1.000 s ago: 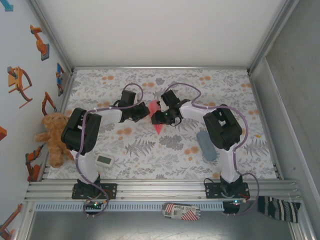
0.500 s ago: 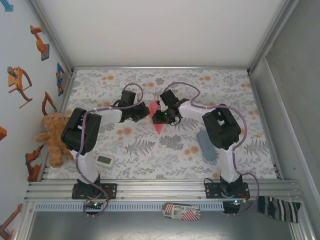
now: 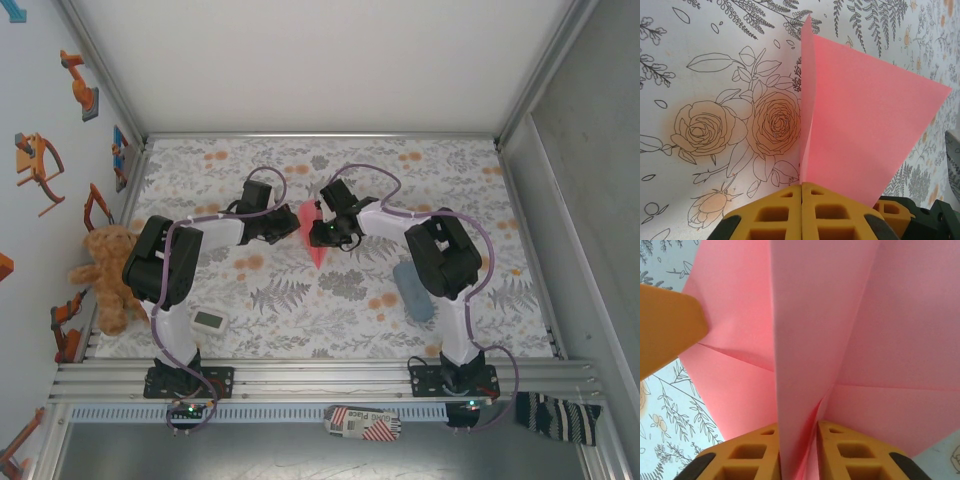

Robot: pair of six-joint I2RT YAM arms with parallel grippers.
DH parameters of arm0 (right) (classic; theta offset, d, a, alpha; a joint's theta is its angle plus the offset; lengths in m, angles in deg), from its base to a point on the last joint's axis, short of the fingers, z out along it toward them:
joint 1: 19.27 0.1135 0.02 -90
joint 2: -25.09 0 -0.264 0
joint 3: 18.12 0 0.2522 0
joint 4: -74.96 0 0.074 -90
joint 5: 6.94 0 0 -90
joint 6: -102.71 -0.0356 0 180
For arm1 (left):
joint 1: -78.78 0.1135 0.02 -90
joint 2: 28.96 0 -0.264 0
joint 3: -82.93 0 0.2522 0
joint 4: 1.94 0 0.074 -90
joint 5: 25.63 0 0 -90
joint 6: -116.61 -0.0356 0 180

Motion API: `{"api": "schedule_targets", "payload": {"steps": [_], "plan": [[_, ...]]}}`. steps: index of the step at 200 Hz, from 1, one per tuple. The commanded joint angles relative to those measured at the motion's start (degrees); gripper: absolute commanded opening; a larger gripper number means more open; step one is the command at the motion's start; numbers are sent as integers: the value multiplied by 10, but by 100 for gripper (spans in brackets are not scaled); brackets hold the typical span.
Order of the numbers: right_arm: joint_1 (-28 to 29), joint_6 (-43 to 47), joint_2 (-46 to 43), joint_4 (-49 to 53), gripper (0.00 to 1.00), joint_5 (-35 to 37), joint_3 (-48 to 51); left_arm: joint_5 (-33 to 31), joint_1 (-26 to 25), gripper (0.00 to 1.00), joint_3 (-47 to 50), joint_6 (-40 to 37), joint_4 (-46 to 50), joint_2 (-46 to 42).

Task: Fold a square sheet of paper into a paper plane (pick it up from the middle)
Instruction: Move the paper plane to the top-center of the table.

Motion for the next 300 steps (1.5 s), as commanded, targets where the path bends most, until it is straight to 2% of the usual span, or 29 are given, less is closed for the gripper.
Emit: {"api": "schedule_targets", "payload": {"steps": [1,40,71,91,127,182,300], "plan": [[5,-1,-1,12,17,22,-11,-1,7,16,-1,1,10,-14],[-1,13,-21,44,5,94,-34,-51,30,35,12,-13,59,-83],[-19,32,-13,86,5,140,-75,-139,46,48,21,-44,146,-154],[-29,44,5,118,5,161,-109,-196,51,61,21,-60,201,-192],[-42,64,56,175,5,191,-174,-246,54,77,37,-75,243,-235],[-51,77,102,200,9,200,-223,-247,56,83,63,-68,235,-238],[-51,47,125,196,28,213,-196,-235,56,87,66,-65,227,-219]]}}
